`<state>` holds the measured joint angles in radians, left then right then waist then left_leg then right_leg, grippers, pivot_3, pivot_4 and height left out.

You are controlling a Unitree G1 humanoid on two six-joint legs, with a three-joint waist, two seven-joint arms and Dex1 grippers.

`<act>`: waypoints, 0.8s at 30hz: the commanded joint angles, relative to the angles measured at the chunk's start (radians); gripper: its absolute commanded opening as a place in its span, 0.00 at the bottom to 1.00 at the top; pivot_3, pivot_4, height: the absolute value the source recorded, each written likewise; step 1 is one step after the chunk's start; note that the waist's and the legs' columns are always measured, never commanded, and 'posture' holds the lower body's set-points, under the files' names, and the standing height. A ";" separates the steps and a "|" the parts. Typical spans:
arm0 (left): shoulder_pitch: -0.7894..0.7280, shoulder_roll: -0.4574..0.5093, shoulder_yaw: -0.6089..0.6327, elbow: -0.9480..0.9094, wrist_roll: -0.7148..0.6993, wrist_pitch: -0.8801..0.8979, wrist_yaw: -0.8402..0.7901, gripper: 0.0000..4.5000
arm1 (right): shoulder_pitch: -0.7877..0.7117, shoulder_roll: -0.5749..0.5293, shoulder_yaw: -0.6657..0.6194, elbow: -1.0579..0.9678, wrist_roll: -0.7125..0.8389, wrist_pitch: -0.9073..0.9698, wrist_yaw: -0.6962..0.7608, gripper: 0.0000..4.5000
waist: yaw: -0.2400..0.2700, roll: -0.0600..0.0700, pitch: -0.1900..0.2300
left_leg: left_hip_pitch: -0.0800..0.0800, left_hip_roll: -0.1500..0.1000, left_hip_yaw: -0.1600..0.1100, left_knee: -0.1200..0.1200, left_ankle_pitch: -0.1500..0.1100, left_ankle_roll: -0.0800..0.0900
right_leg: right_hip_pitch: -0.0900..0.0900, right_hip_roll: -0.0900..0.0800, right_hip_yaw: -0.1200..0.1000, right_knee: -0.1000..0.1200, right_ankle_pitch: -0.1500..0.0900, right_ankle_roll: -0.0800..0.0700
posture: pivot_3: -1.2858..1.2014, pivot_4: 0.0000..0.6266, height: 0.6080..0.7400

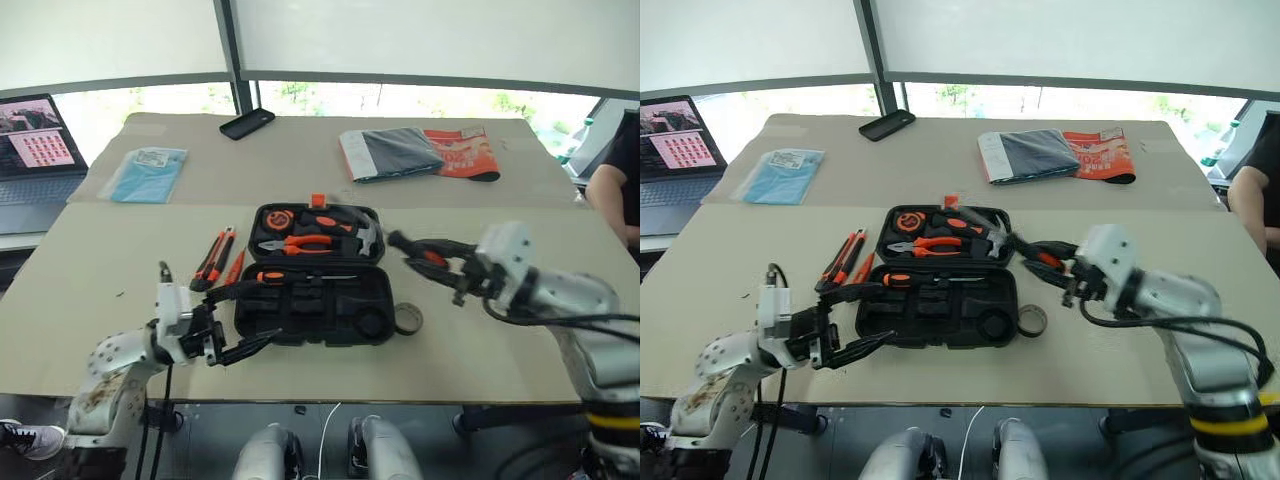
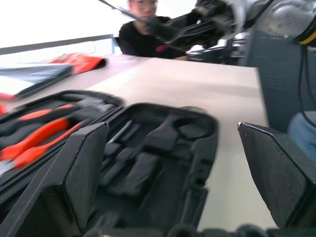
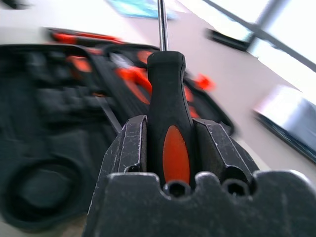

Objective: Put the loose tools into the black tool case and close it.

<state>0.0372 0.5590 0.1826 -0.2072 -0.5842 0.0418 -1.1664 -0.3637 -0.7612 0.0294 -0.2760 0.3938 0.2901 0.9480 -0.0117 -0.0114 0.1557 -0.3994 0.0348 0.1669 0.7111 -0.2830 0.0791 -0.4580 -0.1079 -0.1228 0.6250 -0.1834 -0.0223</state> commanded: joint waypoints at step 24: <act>0.086 0.030 0.076 0.049 0.036 -0.093 0.004 1.00 | -0.361 0.121 0.431 0.363 -0.391 0.020 0.191 0.24 | 0.020 0.000 0.000 | -0.003 -0.001 0.001 0.001 0.001 -0.018 | -0.002 -0.006 -0.003 0.000 0.000 0.000 | 0.52 0.24 1.00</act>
<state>0.1315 0.5834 0.2533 -0.1556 -0.5507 -0.0232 -1.1604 -0.7263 -0.6248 0.4590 0.0709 0.0261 0.3218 1.1179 0.0083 -0.0112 0.1560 -0.4024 0.0336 0.1680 0.7119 -0.2822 0.0608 -0.4593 -0.1141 -0.1261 0.6246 -0.1830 -0.0218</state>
